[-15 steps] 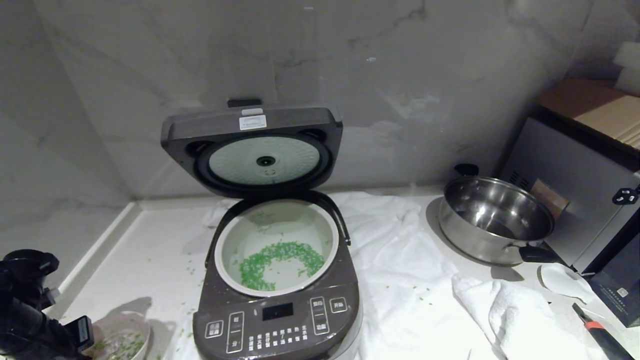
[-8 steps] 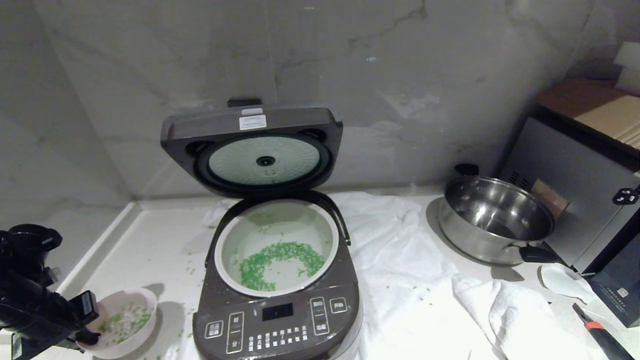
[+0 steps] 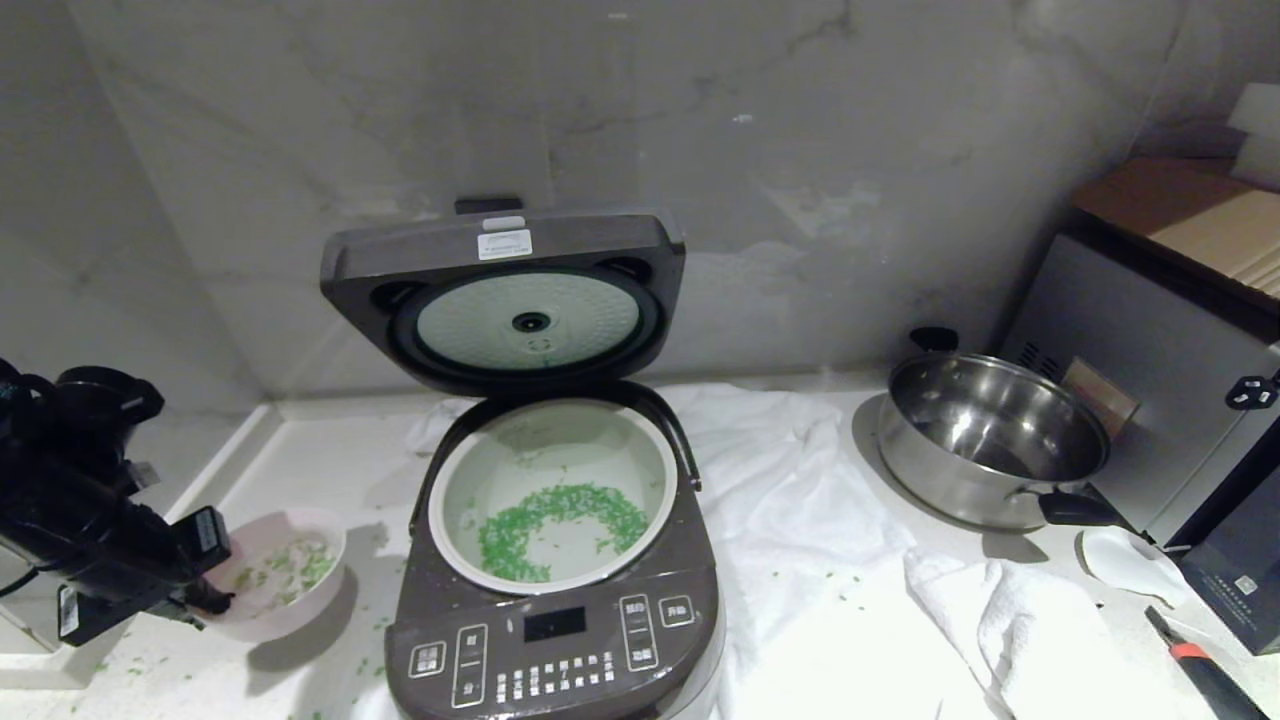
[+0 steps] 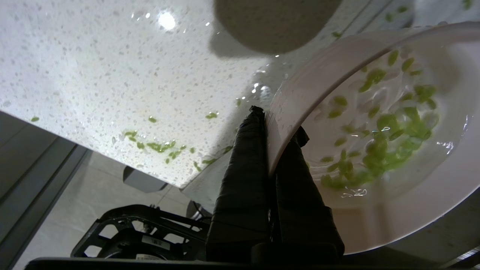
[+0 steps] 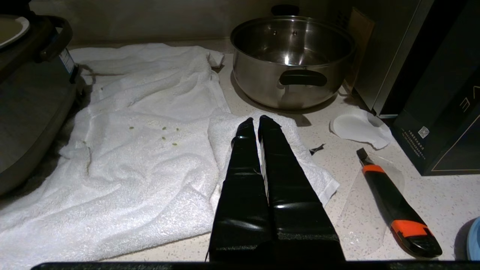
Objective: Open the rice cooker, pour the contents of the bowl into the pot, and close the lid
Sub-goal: Pour the water from the bowl into the rice cooker
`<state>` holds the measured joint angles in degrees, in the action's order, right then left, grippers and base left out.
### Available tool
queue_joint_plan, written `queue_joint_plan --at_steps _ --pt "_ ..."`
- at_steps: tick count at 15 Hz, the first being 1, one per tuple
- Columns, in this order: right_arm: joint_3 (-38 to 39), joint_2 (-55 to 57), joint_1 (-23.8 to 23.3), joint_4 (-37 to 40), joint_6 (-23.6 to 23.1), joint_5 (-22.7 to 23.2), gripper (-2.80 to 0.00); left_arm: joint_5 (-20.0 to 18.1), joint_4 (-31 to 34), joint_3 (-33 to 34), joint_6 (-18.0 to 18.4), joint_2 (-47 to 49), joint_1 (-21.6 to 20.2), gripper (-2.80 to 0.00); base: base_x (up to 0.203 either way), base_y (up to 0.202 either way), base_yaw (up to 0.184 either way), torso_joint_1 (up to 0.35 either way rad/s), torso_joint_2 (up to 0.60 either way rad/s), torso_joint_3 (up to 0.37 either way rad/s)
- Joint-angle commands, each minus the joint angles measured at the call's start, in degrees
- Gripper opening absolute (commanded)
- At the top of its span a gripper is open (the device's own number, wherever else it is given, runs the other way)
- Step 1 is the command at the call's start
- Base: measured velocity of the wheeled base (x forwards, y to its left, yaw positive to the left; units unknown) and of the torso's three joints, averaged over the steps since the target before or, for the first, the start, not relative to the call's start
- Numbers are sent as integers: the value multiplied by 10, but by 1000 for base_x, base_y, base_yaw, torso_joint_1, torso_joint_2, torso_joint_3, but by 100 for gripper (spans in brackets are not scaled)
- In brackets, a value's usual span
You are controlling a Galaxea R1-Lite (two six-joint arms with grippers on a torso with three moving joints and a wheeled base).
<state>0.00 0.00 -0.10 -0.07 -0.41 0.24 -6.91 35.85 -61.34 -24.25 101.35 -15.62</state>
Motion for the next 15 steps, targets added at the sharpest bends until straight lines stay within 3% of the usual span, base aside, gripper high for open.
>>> queue_joint_plan --at_steps 1,7,13,15 --pt "1 0 0 0 0 0 -280 -5 27 -58 -2 9 10 -280 0 0 0 0 0 0" --pt "1 0 0 0 -2 0 -280 -10 130 -196 -17 26 41 -280 0 0 0 0 0 0" --pt "-2 -1 0 10 -6 -6 -280 -10 172 -210 -39 -10 107 -280 0 0 0 0 0 0" --pt "-42 17 1 27 1 -1 -280 -10 175 -210 -41 -25 114 -280 0 0 0 0 0 0"
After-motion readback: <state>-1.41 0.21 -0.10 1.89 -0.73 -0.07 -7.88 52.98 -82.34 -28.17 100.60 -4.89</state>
